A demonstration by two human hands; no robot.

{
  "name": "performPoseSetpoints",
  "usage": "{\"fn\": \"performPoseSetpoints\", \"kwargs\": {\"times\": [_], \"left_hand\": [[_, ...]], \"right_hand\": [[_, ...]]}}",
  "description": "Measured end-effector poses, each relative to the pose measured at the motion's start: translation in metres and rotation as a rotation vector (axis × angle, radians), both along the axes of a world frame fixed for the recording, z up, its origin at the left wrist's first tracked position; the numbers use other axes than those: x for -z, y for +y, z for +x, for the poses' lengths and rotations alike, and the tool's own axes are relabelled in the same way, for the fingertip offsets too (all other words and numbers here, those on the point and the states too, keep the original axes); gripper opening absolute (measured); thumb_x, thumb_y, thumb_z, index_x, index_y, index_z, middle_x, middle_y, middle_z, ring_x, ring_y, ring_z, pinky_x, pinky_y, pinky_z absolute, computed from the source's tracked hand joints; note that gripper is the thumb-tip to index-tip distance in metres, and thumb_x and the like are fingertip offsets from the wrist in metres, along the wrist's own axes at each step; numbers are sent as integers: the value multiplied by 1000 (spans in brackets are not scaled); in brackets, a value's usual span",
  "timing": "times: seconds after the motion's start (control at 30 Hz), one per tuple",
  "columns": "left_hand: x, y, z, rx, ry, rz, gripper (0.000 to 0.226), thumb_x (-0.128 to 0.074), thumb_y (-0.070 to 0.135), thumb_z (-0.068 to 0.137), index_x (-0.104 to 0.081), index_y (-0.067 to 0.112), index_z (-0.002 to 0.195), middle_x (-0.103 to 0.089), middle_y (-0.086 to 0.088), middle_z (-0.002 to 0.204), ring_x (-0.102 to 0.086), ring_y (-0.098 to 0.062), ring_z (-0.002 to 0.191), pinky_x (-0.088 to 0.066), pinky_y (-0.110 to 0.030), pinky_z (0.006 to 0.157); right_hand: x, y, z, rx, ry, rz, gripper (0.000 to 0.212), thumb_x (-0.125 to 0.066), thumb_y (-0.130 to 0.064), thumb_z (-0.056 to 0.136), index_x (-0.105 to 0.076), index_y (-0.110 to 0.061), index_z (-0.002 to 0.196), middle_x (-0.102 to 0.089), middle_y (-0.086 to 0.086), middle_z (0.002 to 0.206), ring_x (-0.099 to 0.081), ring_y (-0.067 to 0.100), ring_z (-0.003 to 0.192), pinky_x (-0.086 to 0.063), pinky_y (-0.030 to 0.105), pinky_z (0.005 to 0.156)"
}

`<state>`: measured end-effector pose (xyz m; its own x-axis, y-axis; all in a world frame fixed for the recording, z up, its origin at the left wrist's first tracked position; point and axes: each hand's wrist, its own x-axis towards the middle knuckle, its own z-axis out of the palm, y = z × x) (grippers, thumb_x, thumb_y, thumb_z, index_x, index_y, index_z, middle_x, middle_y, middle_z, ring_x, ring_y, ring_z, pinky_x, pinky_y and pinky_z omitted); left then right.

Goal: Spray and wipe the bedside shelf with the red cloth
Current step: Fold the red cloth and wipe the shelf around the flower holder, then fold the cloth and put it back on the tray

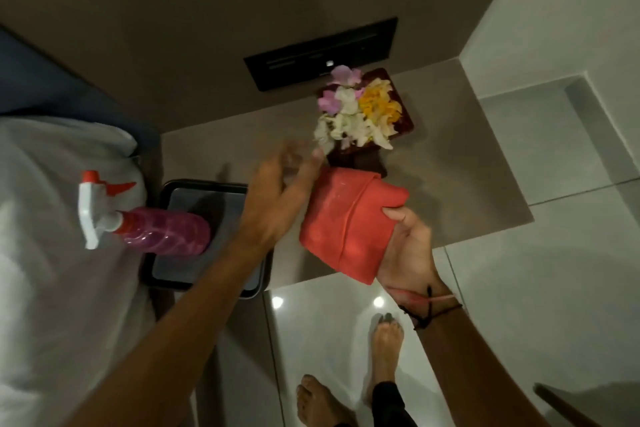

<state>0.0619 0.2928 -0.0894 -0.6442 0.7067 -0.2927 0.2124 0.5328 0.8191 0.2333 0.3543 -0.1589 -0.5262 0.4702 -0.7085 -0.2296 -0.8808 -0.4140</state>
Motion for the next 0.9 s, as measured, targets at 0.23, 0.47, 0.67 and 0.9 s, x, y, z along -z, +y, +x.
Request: {"fn": "performPoseSetpoints", "kwargs": {"times": [0.23,0.47,0.67,0.9], "left_hand": [[33,-82,-34,-346,-373,-122,58,-82,2,79,-58,0,132,-69,-13,123,-66,-22,102,-59,-24,76],[72,-111,-61,-340,5,-353,71,-83,13,80,-50,8,143,-62,-15,135,-60,-34,126,-48,-38,106],[78,-123,-41,-122,123,-393,34,-60,10,96,-60,6,130,-66,-16,128,-66,-35,115,-54,-38,101],[50,-211,-45,-140,202,-441,26,-62,-1,89,-76,14,105,-78,-5,103,-69,-16,84,-57,-29,81]], "right_hand": [[14,-43,-92,-314,-186,156,34,-58,-29,98,-65,-19,129,-71,15,128,-67,34,116,-52,54,103],[36,-71,-139,-545,-650,690,20,-79,-21,83,-77,-4,94,-78,19,98,-69,26,83,-55,34,79],[41,-85,-130,-593,-663,791,21,-71,-15,90,-75,2,101,-74,13,88,-66,23,82,-51,30,76],[42,-107,-96,-630,-541,578,37,-52,3,99,-58,1,136,-65,13,116,-65,20,96,-57,42,95]]}}
